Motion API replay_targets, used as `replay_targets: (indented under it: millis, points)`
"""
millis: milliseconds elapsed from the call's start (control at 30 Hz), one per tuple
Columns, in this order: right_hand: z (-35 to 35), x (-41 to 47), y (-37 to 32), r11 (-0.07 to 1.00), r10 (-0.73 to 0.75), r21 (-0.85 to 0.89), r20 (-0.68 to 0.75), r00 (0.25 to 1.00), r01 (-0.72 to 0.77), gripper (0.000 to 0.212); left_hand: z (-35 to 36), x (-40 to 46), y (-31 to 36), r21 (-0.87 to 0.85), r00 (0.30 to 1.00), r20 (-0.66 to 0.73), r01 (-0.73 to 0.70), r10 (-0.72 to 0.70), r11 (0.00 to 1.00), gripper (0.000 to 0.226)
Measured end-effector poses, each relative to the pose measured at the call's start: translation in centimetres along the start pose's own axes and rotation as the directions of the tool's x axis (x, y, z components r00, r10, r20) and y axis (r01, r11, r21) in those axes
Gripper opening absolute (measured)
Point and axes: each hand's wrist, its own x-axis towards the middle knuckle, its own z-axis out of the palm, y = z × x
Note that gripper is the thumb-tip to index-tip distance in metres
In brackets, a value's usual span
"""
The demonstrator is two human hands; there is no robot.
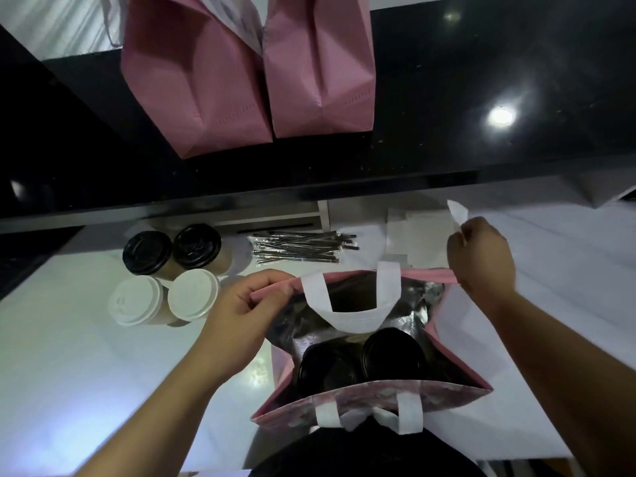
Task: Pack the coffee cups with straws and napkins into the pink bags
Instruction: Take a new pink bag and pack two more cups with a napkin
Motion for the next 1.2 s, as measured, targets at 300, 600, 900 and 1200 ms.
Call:
replay_targets:
  millis: [300,600,900,1200]
  points:
    - [4.1,1.5,-1.6,0.947,-0.058,-0.273,0.374,0.925,0.170,0.027,0.3,-0.1,0.9,-0.079,0.999,0.022,0.038,-0.036,0.996,0.021]
    - [4.0,2.1,-1.3,0.937,-0.047,-0.289,0.455,0.889,0.198,0.040,0.3,-0.1,0.9,-0.109,0.999,0.017,0.051,-0.050,0.993,0.021]
    - [3.8,2.3,0.1,0.952,-0.122,-0.216,0.380,0.917,0.217,0.016,0.2,0.0,0.9,-0.096,0.999,0.009,0.052,-0.051,0.994,0.021]
    - [3.7,2.2,0.2,0.978,-0.063,-0.155,0.416,0.907,0.139,0.013,0.2,0.0,1.0,-0.108,0.997,0.007,0.072,-0.072,0.992,0.021]
